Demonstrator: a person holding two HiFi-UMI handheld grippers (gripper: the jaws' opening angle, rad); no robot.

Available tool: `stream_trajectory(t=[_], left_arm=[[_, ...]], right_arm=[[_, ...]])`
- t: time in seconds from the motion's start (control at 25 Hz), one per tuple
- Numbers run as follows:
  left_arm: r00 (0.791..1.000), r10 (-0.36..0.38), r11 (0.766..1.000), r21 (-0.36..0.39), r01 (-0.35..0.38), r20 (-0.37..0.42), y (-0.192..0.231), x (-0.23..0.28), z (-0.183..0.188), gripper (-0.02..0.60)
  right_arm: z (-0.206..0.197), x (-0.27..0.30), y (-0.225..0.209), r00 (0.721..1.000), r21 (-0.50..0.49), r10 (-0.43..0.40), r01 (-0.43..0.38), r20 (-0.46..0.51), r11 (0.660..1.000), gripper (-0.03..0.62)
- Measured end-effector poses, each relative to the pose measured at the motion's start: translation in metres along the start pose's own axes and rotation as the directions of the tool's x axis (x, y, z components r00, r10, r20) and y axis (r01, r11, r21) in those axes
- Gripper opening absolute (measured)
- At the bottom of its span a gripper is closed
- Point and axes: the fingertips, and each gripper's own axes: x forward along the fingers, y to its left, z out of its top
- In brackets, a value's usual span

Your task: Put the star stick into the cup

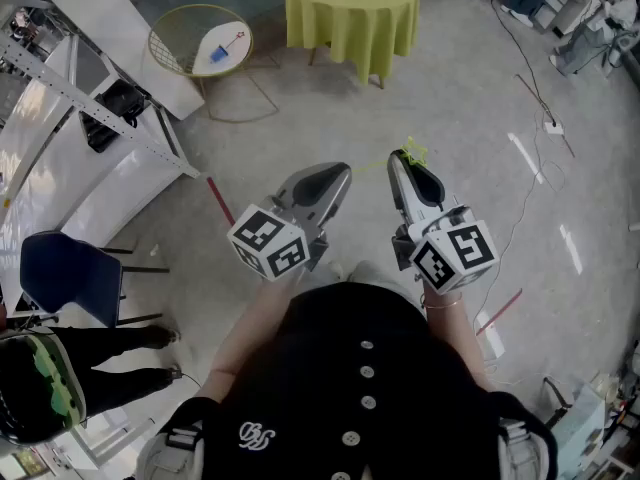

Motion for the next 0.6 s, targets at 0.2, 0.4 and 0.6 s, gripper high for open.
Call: stream_trajectory(t=[0.2, 0.4, 0.6], left_arm=[[1.0, -0.002, 1.0, 0.009, 0.002, -0.026, 0.0, 0.008, -0.002, 0.023], [0.998, 0.009, 0.999, 0.046, -0.007, -0.057, 0.003, 0.009, -0.005, 0.023], [0.996, 0.014, 0.997, 0.08, -0.007, -0.086, -0.003, 0.003, -0.017, 0.023]], right_arm=[[0.007, 0.0, -0.005, 1.0, -0.002, -0.01, 0.01, 0.013, 1.0, 0.015], [0.0, -0.002, -0.006, 1.0, -0.015, -0.016, 0.015, -0.013, 1.0, 0.015], [-0.01, -0.004, -0.001, 0.999, -0.013, -0.011, 0.01, -0.033, 1.0, 0.015]])
